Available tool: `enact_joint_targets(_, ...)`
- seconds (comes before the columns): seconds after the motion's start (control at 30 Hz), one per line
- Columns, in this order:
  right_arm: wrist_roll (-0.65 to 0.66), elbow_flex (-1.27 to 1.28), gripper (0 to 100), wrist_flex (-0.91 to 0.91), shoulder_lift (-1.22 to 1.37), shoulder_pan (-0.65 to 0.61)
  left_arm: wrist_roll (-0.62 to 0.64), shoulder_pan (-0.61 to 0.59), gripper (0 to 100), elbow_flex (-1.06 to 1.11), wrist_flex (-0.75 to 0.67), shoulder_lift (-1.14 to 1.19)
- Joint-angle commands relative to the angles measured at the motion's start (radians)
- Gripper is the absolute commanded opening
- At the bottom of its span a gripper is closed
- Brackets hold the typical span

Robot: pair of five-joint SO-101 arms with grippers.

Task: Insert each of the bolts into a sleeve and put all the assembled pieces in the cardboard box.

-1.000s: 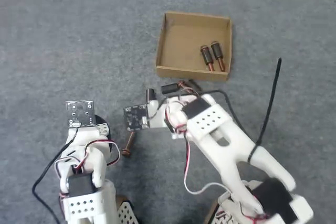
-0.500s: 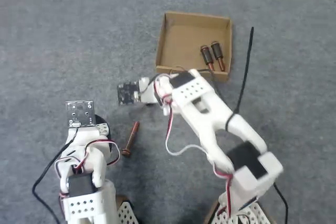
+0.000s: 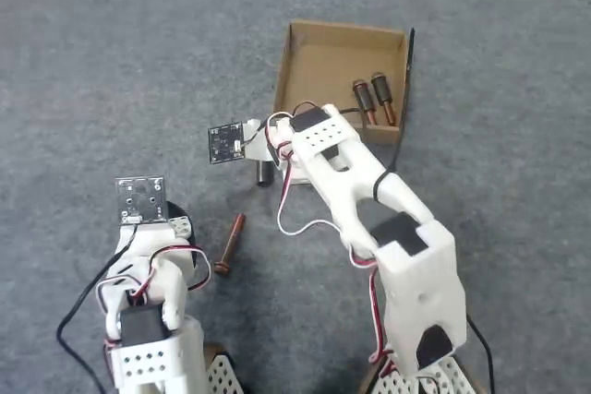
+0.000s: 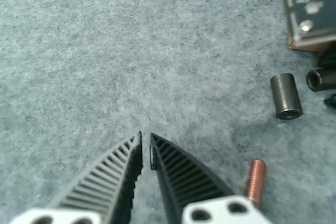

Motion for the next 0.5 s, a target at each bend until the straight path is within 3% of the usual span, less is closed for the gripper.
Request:
enact_joint_targets(0.0,0.017,-0.086,15.1,-0.012,0.015,0.031,-0.009,-0.005,3,-0.012,-0.032,0.003)
enact_joint_targets(0.27,0.08,-0.158,14.9,-0.012,0.12,0.048,-0.009,-0.005,3,-0.012,-0.032,0.003)
enact_joint_targets(0.4,0.08,-0.181,1.7,-0.01,0.148,0.05,-0.009,-0.005,3,-0.012,-0.031,0.003)
enact_joint_targets(0.47,0.08,-0.181,2.1,-0.004,0.148,0.05,-0.009,-0.005,3,-0.012,-0.031,0.003)
